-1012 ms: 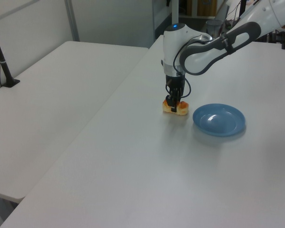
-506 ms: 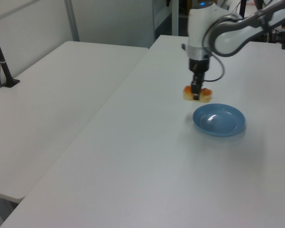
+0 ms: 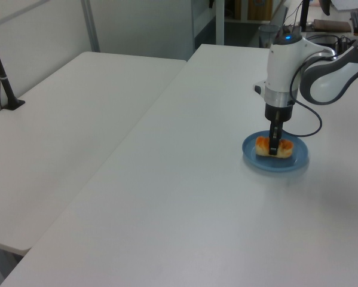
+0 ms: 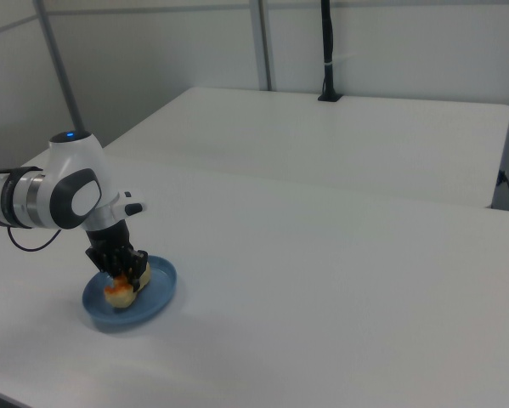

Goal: Put the bread on a plate
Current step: 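Lift the bread roll and carry it onto the blue plate, then lower the roll onto the plate and open the gripper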

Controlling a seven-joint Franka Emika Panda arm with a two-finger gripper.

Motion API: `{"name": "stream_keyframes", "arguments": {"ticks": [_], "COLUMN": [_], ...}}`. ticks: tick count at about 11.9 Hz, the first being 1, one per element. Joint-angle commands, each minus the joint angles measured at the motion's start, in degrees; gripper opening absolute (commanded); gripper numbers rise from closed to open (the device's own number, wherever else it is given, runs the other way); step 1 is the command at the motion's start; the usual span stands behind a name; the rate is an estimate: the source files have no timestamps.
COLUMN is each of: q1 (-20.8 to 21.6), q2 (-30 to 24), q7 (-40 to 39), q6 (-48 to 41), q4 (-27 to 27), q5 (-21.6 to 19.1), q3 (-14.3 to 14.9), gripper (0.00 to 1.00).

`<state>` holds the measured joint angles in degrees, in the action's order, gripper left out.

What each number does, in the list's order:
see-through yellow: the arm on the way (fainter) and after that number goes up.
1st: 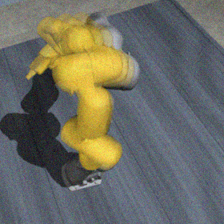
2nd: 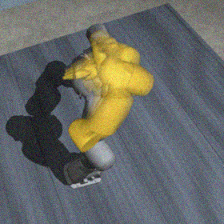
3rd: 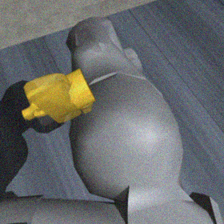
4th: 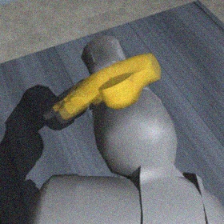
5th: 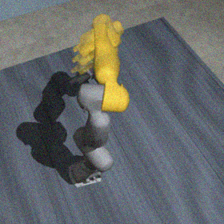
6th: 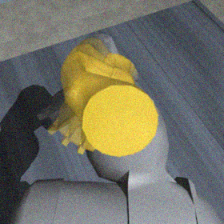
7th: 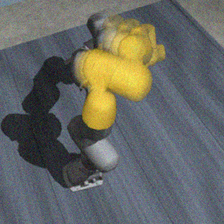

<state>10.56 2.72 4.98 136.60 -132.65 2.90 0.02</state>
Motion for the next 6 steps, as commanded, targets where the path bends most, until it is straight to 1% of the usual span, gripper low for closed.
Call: {"name": "stream_keyframes", "arguments": {"ticks": [1,4,5,6], "q1": [0.5,0.3,0.0,-0.2], "q2": [-2.1,-1.8,-2.0,-2.3], "q7": [1.1,1.0,1.2,1.2], "q6": [1.5,0.9,0.4,-2.1], "q4": [-1.7,-1.1,-0.3,1.2], "q5": [0.2,0.4,0.4,0.4], "q3": [0.6,0.6,0.7,0.7], "gripper": [0.39,1.00,1.00,1.00]}}
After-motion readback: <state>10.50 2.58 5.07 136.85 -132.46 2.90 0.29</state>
